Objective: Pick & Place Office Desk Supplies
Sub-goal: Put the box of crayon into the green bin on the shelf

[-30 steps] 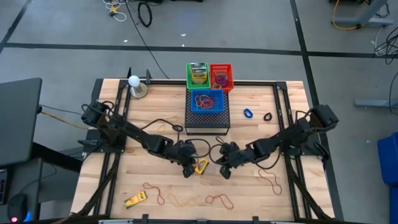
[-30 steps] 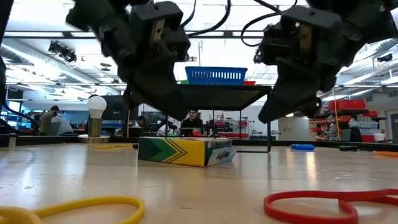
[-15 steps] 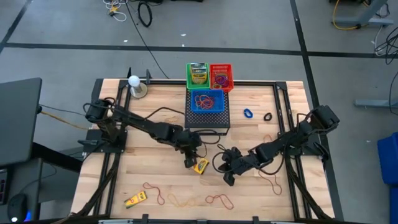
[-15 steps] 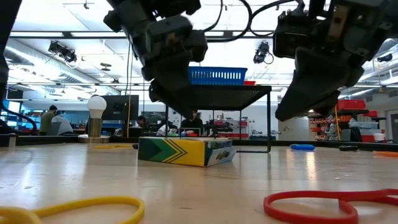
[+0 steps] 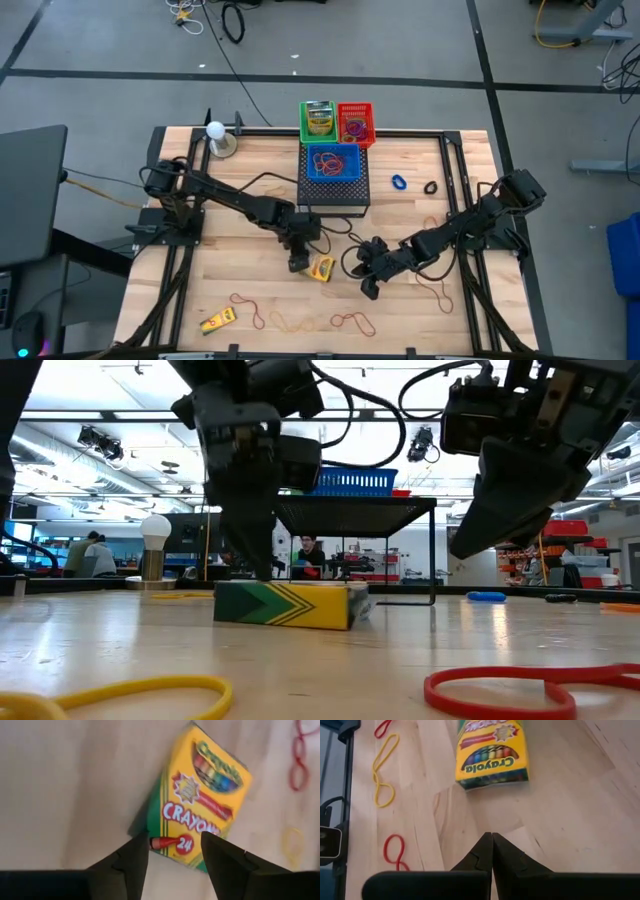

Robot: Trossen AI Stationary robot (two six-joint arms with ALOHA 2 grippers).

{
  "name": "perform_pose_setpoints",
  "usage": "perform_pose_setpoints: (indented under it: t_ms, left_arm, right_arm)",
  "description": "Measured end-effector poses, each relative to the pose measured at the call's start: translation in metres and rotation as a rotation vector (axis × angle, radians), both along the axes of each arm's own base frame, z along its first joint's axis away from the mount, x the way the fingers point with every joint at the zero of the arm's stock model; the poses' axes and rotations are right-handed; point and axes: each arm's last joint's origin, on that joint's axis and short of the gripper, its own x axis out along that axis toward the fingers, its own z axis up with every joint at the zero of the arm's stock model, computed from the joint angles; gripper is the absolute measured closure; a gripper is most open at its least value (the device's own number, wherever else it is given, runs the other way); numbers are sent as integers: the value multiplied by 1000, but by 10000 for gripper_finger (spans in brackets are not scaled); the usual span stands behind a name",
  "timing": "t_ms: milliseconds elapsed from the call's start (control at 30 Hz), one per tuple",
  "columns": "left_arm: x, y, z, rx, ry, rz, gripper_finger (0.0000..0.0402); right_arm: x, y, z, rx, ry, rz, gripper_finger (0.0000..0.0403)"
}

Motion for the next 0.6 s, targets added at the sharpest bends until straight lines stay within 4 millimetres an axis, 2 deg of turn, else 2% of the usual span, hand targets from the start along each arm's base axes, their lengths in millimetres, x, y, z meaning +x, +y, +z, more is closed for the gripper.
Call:
perform_pose_setpoints:
  t_ms: [100, 233, 367, 467, 600]
  left_arm:
    - [-3, -7, 3, -64, 15, -14, 219]
    - [-9, -19, 17, -45, -28, -42, 216]
    - [-11, -25, 19, -26, -34, -49, 204]
    - [-10, -24, 20, -7, -50, -38, 194]
    - [-2, -13, 23, 47, -130, -3, 187]
  right_arm:
    - [0, 0, 0, -5, 1, 5, 396]
    - [0, 0, 0, 0, 4, 11, 396]
    - [-1, 1, 0, -2, 6, 16, 396]
    - [-1, 1, 0, -3, 6, 16, 396]
    - [-1, 1, 0, -5, 5, 14, 396]
